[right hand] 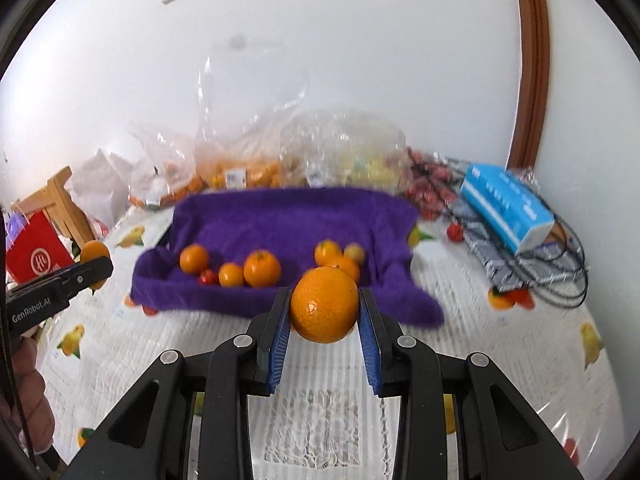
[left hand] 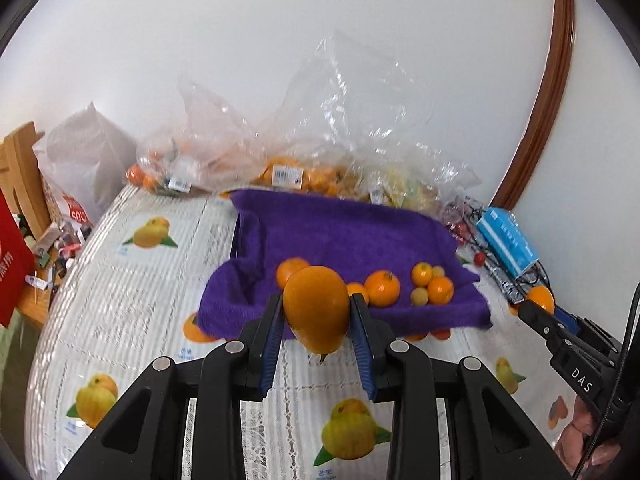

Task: Organize fruits
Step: 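Lift both held oranges and carry them over the purple towel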

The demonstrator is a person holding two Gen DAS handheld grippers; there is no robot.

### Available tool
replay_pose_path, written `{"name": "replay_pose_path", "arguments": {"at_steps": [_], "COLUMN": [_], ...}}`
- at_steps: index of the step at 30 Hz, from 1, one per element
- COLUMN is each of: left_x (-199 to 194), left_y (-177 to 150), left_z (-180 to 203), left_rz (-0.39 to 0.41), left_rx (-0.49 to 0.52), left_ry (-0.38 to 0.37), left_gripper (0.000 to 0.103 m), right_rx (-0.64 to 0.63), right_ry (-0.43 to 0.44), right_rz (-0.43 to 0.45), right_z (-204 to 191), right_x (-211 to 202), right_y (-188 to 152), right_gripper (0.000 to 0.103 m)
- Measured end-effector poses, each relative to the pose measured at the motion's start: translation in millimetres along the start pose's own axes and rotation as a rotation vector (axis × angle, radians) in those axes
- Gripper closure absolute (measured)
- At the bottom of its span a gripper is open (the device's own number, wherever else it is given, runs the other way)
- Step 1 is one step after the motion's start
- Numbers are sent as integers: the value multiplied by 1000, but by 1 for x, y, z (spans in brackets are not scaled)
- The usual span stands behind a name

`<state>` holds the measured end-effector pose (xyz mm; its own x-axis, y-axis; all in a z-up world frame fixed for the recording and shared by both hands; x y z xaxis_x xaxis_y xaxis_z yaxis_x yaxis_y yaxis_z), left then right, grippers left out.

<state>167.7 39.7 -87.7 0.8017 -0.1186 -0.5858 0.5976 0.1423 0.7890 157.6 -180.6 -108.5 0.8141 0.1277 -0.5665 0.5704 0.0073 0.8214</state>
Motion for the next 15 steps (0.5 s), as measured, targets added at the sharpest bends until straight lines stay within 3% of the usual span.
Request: {"name": "replay_pose_path", "arguments": {"at_steps": [15], "left_x": [0], "left_y": [24], "left_z": [6], "left_rz": [10], "left_rx": [15], "left_ry": [4], "left_gripper": [72], "right_rx": [0], "right_ry": [14], "right_rz": [59], "right_z": [-6], "right_x": [-12], "right_y": [39], "right_gripper": [70]}}
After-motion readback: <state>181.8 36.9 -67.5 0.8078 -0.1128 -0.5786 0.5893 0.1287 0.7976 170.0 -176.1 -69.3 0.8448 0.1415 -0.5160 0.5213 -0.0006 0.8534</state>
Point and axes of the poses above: each gripper's, at about its wrist camera, not at the fingertips, and x roughly the way its jaws point, z to its right, y to its top, the point moved 4 cm from there along x, roughly the way its jaws point, and after that the axes turned 5 degrees about z, right-handed, at the moved point
